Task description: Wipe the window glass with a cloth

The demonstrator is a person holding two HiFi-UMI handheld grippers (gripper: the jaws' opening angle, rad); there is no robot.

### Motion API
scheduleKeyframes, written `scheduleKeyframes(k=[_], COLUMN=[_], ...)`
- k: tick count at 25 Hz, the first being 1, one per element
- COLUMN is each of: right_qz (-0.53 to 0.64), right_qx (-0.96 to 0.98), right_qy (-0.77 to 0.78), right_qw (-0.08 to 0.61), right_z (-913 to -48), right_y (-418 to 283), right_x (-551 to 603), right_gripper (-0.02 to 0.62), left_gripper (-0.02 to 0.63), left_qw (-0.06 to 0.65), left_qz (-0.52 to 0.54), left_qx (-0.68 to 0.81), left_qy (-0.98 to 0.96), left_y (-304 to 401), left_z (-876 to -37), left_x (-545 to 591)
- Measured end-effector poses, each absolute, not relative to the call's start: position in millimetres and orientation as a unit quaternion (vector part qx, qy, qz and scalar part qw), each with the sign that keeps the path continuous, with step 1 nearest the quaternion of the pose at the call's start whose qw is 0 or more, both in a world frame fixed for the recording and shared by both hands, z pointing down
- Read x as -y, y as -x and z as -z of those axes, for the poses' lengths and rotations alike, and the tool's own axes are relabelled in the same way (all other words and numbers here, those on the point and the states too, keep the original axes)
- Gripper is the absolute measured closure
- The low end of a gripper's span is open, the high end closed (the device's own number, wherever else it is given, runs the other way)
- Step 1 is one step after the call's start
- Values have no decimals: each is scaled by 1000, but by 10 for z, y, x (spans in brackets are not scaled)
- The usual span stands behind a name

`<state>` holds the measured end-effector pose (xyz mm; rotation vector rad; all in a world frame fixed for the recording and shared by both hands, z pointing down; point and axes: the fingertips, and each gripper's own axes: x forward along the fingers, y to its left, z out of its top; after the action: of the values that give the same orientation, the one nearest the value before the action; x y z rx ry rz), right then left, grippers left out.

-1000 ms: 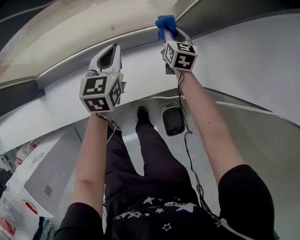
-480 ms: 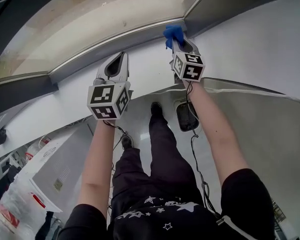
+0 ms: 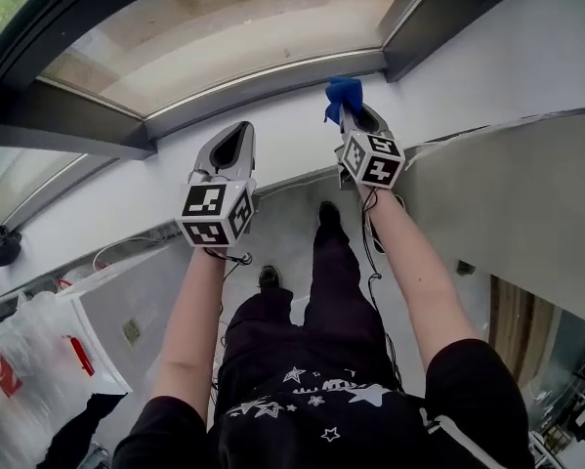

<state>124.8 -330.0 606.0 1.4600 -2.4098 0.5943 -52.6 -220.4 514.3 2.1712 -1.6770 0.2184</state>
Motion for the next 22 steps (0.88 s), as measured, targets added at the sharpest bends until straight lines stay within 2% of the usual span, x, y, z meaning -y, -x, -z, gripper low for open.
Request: scheduleKeyframes(k=[11, 15, 22], right_qz=[-170, -176, -196], right_qx=[859, 860, 864], right_qy=[-472, -468, -458], right_qw=[104, 97, 69], right_z=[-4984, -4747, -4435], right_y=[-684, -664, -716], right_x=[1728, 1436, 1096], right_gripper=[522, 522, 522], left_gripper=[597, 597, 597], left_qw=[172, 188, 165], left_qz=[-45, -39, -45], left_qx=[615, 609, 586], left_qy=[-768, -769, -792], left_y=[1285, 1253, 978], left_z=[-4500, -4404, -4091], left_x=[726, 498, 300])
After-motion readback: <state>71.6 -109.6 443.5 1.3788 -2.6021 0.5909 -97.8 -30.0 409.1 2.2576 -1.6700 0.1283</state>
